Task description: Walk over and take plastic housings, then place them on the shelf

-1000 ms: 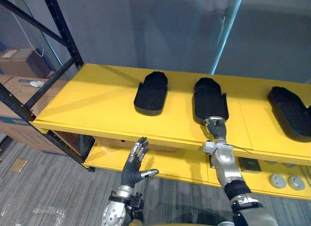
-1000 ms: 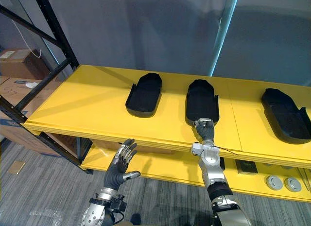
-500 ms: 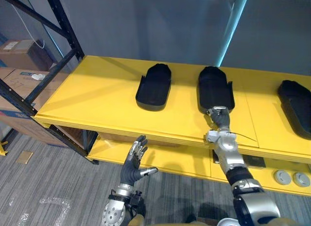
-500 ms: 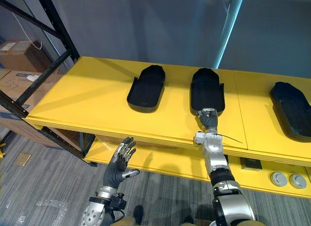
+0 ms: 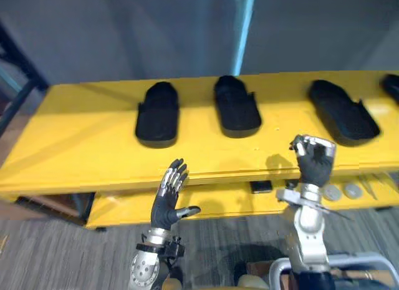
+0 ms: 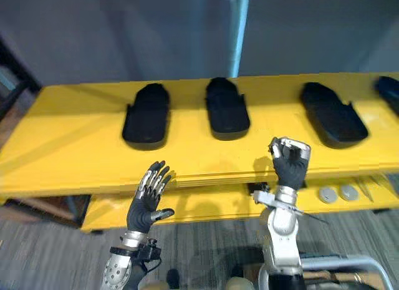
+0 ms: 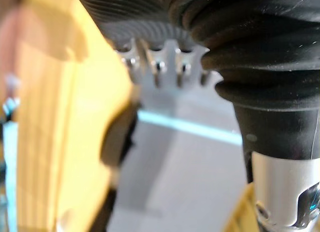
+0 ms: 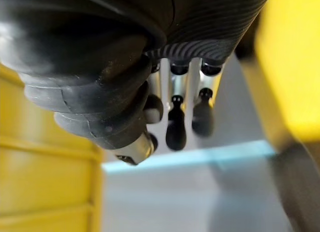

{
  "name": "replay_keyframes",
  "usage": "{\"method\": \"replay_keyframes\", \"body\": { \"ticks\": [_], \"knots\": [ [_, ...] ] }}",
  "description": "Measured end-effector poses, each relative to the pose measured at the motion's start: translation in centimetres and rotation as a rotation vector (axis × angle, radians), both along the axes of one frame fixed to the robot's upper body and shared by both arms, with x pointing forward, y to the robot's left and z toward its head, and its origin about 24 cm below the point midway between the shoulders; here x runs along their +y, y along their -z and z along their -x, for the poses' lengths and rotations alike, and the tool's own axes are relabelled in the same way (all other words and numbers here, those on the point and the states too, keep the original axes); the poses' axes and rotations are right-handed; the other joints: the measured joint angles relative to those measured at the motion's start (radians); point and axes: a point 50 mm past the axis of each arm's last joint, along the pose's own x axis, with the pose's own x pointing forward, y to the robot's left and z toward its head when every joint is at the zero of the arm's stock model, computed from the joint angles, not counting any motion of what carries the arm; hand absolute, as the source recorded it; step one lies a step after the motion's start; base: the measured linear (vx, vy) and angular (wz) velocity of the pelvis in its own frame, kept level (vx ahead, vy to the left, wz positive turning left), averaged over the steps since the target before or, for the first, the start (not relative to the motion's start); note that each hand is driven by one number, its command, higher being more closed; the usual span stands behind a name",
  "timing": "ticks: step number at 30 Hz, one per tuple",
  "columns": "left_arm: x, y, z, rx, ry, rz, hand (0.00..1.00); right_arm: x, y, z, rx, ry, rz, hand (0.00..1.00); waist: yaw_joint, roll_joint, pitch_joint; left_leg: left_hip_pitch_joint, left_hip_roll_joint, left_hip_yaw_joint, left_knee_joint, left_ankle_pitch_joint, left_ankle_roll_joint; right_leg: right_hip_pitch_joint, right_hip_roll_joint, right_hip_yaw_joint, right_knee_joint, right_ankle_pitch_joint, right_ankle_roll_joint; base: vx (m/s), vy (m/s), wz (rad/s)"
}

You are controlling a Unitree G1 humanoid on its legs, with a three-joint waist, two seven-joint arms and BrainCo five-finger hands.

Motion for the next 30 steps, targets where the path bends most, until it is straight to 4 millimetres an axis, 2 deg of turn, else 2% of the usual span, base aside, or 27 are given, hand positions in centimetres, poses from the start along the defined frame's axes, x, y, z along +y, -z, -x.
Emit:
{"method": "replay_keyframes", "body": {
  "ticks": [3,5,7,11,13,15,16,17,18,19,20,21,22,23,24,25,26,27,28,29,30],
  "knots": [
    [-1.4,-0.6,-0.7,-0.029,0.050,0.000,0.00,-1.9,2.0,2.0,0.137,0.144,-0.009,0.00,-0.038,-0.024,-0.036,0.003,0.009,0.091,0.004,-0.016,-0.008,-0.050,0.021,0.085,-0.008,0.024,-0.002,0.05,0.009,-0.81],
    [-2.0,-0.6,-1.0,-0.024,0.064,-0.006,0.00,-2.8,2.9,2.9,0.194,0.216,-0.029,0.00,-0.058,-0.027,-0.039,0.000,0.013,0.136,0.032,-0.040,-0.012,-0.066,0.033,0.133,-0.017,0.036,-0.001,0.04,0.009,-0.86],
    [-2.3,-0.3,-1.1,-0.001,0.061,-0.007,0.00,-3.9,3.7,4.0,0.243,0.281,-0.035,0.00,-0.086,-0.015,-0.044,-0.001,0.019,0.193,0.071,-0.076,-0.014,-0.081,0.041,0.192,-0.026,0.048,0.003,0.04,0.008,-0.91],
    [-2.8,0.0,-2.1,0.022,0.035,-0.020,0.00,-5.8,5.0,6.8,0.321,0.367,-0.068,0.00,-0.159,0.026,-0.065,0.021,0.040,0.301,0.129,-0.142,-0.027,-0.089,0.069,0.301,-0.050,0.067,0.011,0.05,-0.002,-0.76],
    [-2.7,-0.2,-2.9,0.023,-0.015,-0.017,0.00,-6.0,5.2,7.4,0.320,0.337,-0.089,0.00,-0.174,0.036,-0.070,0.037,0.043,0.322,0.159,-0.165,-0.021,-0.091,0.085,0.349,-0.050,0.069,0.013,0.02,-0.012,-0.89],
    [-2.1,-0.7,-3.6,0.005,-0.103,-0.021,0.00,-5.6,5.2,6.9,0.302,0.261,-0.097,0.00,-0.164,0.036,-0.069,0.002,0.054,0.225,0.284,-0.220,0.057,-0.113,0.103,0.428,-0.026,0.071,0.013,-0.01,-0.042,-1.22],
    [-1.1,-0.9,-3.9,0.015,-0.194,-0.011,0.00,-4.9,5.0,5.9,0.273,0.176,-0.089,0.00,-0.154,0.043,-0.059,-0.047,0.051,0.080,0.411,-0.258,0.118,-0.126,0.120,0.490,0.006,0.067,0.009,-0.04,-0.004,-1.67],
    [-0.2,-1.1,-3.9,0.023,-0.275,0.003,0.00,-4.3,4.9,4.9,0.257,0.100,-0.056,0.00,-0.118,0.058,-0.035,-0.063,0.031,-0.083,0.509,-0.316,0.136,-0.134,0.148,0.561,0.042,0.037,0.004,-0.09,0.104,-1.77],
    [0.2,-1.4,-3.8,0.020,-0.306,0.017,0.00,-4.1,4.9,4.3,0.258,0.065,-0.032,0.00,-0.105,0.080,-0.031,-0.069,0.024,-0.150,0.539,-0.338,0.133,-0.145,0.167,0.585,0.063,0.029,0.001,-0.13,0.228,-1.67],
    [0.9,-1.7,-3.3,0.013,-0.342,0.039,0.00,-4.0,4.9,3.6,0.265,0.021,-0.002,0.00,-0.097,0.127,-0.037,-0.075,0.016,-0.255,0.564,-0.380,0.112,-0.177,0.205,0.613,0.109,0.020,0.004,-0.16,0.259,-0.97],
    [0.8,-2.3,-3.1,-0.014,-0.324,0.066,0.00,-3.7,5.0,3.5,0.269,0.009,-0.037,0.00,-0.095,0.148,-0.033,-0.082,0.006,-0.300,0.563,-0.417,0.096,-0.221,0.224,0.610,0.179,-0.008,0.019,-0.14,0.180,-0.46],
    [0.6,-2.9,-3.1,-0.047,-0.299,0.069,0.00,-3.4,5.5,3.8,0.285,0.019,-0.080,0.00,-0.091,0.139,-0.027,-0.090,-0.005,-0.291,0.564,-0.439,0.083,-0.267,0.231,0.605,0.258,-0.030,0.036,-0.14,0.121,0.05],
    [0.5,-3.3,-3.0,-0.075,-0.278,0.071,0.00,-2.9,6.1,4.1,0.309,0.025,-0.130,0.00,-0.080,0.118,-0.014,-0.091,-0.017,-0.281,0.563,-0.461,0.072,-0.303,0.233,0.603,0.323,-0.044,0.048,-0.14,0.074,0.01],
    [0.5,-3.5,-2.9,-0.083,-0.273,0.070,0.00,-2.4,6.4,4.1,0.326,0.015,-0.164,0.00,-0.070,0.105,-0.005,-0.090,-0.022,-0.267,0.566,-0.472,0.069,-0.318,0.235,0.603,0.347,-0.043,0.049,-0.21,0.080,-0.34],
    [0.3,-3.4,-2.8,-0.082,-0.265,0.062,0.00,-1.3,7.1,4.4,0.353,-0.003,-0.213,0.00,-0.055,0.073,0.016,-0.089,-0.027,-0.236,0.590,-0.478,0.077,-0.321,0.228,0.596,0.357,-0.030,0.056,-0.21,0.039,-0.51],
    [0.2,-3.2,-2.7,-0.075,-0.259,0.064,0.00,-0.8,7.4,4.8,0.365,-0.009,-0.234,0.00,-0.054,0.056,0.028,-0.091,-0.022,-0.220,0.619,-0.490,0.083,-0.312,0.222,0.575,0.332,-0.013,0.051,-0.35,0.065,-0.70],
    [0.0,-3.0,-2.5,-0.065,-0.244,0.062,0.00,-0.8,7.6,5.3,0.366,0.004,-0.253,0.00,-0.050,0.035,0.044,-0.091,-0.011,-0.188,0.649,-0.498,0.086,-0.285,0.202,0.541,0.278,-0.001,0.004,-0.32,0.053,-0.68],
    [-0.1,-2.8,-2.3,-0.054,-0.247,0.051,0.00,-1.0,7.6,5.5,0.356,0.007,-0.272,0.00,-0.047,0.040,0.058,-0.084,0.003,-0.155,0.645,-0.488,0.093,-0.284,0.166,0.424,0.253,-0.032,-0.079,-0.36,0.069,-0.75],
    [0.0,-2.7,-2.2,-0.052,-0.258,0.044,0.00,-1.0,7.4,5.5,0.336,-0.003,-0.283,0.00,-0.041,0.036,0.055,-0.084,0.015,-0.130,0.637,-0.479,0.097,-0.300,0.142,0.365,0.259,-0.041,-0.091,-0.25,0.049,-1.04],
    [0.2,-2.7,-2.2,-0.054,-0.283,0.031,0.00,-0.9,6.9,5.2,0.290,-0.029,-0.289,0.00,-0.017,0.033,0.053,-0.085,0.037,-0.074,0.620,-0.461,0.101,-0.336,0.118,0.260,0.317,-0.032,-0.078,-0.25,0.047,-1.21],
    [0.6,-2.7,-2.3,-0.057,-0.298,0.029,0.00,-0.6,6.5,4.7,0.255,-0.054,-0.301,0.00,-0.001,0.035,0.052,-0.090,0.057,-0.040,0.598,-0.437,0.097,-0.348,0.102,0.209,0.400,-0.036,-0.083,-0.18,0.018,-1.08]
  ]
}}
